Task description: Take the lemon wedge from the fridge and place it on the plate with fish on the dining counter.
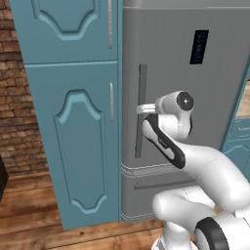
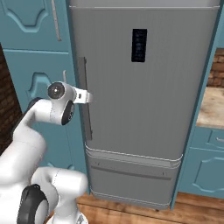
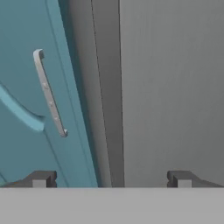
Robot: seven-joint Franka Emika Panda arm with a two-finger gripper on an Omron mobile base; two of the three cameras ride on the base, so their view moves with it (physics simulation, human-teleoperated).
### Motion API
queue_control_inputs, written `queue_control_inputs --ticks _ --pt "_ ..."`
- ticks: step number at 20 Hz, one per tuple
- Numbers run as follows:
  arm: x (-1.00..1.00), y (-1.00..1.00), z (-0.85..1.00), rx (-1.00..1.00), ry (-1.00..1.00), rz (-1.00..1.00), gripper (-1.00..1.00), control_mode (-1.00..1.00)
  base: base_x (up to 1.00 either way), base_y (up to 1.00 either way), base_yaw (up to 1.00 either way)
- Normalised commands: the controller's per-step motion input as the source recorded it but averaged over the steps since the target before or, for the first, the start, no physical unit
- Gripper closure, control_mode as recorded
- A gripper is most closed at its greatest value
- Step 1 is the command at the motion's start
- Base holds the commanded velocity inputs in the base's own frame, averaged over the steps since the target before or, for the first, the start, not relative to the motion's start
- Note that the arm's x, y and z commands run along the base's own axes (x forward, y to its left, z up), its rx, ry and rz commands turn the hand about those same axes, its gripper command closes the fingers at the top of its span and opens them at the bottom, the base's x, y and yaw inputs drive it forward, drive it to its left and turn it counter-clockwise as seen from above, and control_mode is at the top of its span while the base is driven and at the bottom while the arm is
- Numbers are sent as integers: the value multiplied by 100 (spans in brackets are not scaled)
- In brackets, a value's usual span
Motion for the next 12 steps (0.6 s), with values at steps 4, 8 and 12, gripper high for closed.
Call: queue_control_inputs --ticks 4,8,12 --pt "42 0 0 0 8 -2 -100 -100 0 0 0" --pt "46 0 -16 0 9 0 -100 -100 0 0 0" --pt "25 0 -31 0 5 0 -100 -100 0 0 0"
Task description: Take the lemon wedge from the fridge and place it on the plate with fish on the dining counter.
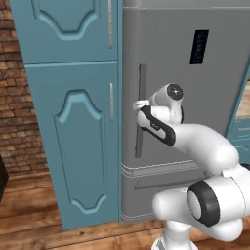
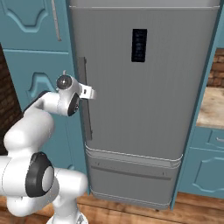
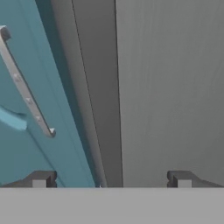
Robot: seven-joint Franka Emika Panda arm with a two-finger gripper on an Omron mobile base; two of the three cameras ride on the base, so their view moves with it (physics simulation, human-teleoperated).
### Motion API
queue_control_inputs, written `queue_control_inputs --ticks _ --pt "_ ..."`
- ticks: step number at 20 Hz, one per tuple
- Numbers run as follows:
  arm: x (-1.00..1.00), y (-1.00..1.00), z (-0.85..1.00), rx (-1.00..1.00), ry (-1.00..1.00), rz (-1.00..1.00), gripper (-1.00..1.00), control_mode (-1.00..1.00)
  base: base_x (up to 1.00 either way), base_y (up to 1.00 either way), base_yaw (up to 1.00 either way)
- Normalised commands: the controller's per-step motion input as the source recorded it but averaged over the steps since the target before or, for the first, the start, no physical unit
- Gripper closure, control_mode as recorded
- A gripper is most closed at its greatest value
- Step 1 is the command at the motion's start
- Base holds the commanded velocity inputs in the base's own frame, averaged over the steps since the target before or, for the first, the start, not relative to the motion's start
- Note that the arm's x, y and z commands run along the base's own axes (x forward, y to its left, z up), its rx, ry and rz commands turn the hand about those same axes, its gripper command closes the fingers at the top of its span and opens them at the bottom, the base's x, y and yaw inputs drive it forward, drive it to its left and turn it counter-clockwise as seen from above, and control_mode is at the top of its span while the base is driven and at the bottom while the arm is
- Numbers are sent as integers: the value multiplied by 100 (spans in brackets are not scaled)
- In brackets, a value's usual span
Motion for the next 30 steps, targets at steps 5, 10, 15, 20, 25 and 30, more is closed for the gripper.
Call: queue_control_inputs --ticks 5,10,15,20,25,30 --pt "10 0 -33 0 -5 0 -100 -100 0 0 0" --pt "21 4 -27 -2 -22 0 -100 -100 0 0 0" --pt "39 1 -8 -1 -8 0 -100 -100 0 0 0" --pt "49 0 -12 -5 0 0 -100 -100 0 0 0" --pt "50 0 -7 -2 0 0 -100 -100 0 0 0" --pt "54 0 -5 -1 0 0 -100 -100 0 0 0"
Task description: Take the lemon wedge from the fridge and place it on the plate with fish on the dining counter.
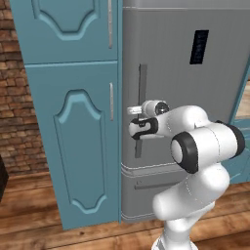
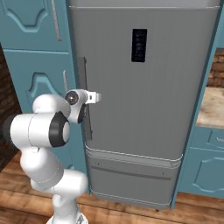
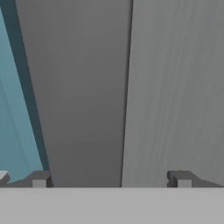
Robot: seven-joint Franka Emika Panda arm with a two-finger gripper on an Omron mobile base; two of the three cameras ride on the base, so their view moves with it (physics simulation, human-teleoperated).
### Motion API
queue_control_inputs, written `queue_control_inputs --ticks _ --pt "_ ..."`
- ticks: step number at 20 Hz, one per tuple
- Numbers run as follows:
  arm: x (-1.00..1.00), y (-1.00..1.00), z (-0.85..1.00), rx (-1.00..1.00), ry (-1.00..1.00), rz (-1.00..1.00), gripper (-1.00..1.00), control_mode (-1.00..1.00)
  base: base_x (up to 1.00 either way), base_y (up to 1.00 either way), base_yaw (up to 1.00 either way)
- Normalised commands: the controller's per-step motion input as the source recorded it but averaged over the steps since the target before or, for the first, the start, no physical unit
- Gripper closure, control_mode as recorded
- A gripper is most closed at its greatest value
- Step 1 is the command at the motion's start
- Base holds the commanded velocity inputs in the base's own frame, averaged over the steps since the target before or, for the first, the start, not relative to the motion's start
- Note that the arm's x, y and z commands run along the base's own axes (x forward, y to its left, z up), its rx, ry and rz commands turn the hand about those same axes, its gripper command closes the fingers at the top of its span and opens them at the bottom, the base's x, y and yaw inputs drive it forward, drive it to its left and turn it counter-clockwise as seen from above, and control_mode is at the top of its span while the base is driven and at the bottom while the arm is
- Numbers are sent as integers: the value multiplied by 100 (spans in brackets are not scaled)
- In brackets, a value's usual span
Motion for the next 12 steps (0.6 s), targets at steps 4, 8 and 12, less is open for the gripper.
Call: queue_control_inputs --ticks 4,8,12 --pt "52 0 -4 -1 0 0 -100 -100 0 0 0" --pt "31 0 0 0 0 0 100 -100 0 0 0" --pt "0 0 0 0 0 0 100 -100 0 0 0"
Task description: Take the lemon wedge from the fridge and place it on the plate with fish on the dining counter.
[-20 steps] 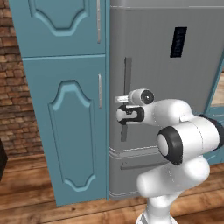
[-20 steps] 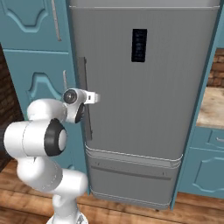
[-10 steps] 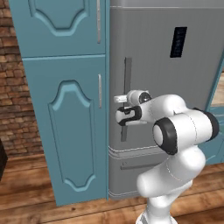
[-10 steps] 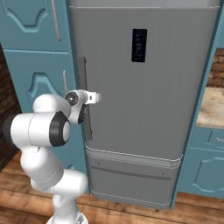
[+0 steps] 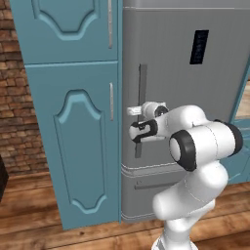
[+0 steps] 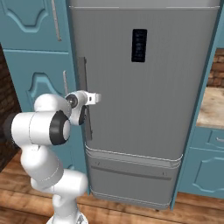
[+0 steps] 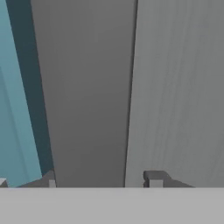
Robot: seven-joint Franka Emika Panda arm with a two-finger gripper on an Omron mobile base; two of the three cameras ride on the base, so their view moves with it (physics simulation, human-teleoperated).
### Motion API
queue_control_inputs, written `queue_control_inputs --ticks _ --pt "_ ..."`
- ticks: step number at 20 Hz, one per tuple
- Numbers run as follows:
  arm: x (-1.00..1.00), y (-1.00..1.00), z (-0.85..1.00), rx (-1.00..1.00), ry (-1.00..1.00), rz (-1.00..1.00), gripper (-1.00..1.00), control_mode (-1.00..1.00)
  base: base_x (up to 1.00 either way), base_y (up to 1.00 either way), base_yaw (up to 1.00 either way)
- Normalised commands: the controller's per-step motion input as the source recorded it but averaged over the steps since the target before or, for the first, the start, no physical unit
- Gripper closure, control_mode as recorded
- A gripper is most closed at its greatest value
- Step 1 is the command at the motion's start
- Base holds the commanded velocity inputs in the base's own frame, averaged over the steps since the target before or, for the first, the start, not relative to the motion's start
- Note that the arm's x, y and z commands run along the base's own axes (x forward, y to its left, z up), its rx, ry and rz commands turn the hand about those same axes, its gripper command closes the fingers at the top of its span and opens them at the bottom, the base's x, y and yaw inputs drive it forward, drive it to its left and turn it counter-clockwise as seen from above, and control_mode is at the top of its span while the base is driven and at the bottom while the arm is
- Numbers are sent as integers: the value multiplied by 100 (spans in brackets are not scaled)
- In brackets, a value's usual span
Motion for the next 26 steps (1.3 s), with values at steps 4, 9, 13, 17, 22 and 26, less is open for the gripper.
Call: queue_control_inputs --ticks 4,9,13,17,22,26 --pt "-9 -2 0 0 0 -2 100 -100 0 0 0" --pt "-78 -34 38 0 -6 -16 100 -100 0 0 0" --pt "-100 -55 58 0 -3 -21 100 -100 0 0 0" --pt "-100 -71 58 6 0 -24 100 -100 0 0 0" --pt "-100 -80 58 10 0 -27 100 -100 0 0 0" --pt "-100 -88 59 13 0 -28 100 -100 0 0 0"
